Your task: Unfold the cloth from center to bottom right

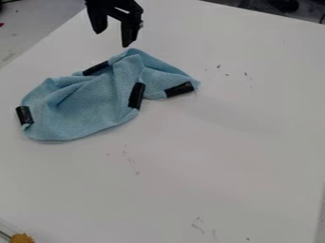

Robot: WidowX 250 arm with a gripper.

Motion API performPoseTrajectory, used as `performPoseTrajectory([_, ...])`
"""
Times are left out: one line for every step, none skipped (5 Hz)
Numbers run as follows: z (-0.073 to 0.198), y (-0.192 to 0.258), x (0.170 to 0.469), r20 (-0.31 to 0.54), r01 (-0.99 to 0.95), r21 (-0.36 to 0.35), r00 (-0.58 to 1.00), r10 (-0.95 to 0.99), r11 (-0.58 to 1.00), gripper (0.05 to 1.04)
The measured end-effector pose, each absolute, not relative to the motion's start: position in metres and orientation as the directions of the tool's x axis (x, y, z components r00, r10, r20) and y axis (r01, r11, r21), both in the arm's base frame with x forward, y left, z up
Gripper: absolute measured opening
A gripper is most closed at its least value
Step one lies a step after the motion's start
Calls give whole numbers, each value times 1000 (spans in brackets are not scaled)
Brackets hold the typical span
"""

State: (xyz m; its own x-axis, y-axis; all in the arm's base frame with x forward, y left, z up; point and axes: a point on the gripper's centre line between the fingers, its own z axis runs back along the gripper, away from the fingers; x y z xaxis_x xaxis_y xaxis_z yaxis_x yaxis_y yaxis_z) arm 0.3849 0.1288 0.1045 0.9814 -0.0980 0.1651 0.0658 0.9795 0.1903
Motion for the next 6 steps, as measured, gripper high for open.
performPoseTrajectory([91, 127, 383, 134, 67, 176, 987, -92, 982, 1000])
performPoseTrajectory([80, 119, 382, 138, 50, 171, 988, -75, 984, 1000])
performPoseTrajectory([63, 96, 381, 148, 21, 164, 988, -46, 986, 1000])
performPoseTrajectory([51, 72, 377, 150, -25, 153, 989, 2, 988, 1000])
performPoseTrajectory([44, 62, 372, 141, -54, 128, 989, 36, 990, 1000])
performPoseTrajectory([38, 60, 366, 125, -78, 117, 990, 63, 990, 1000])
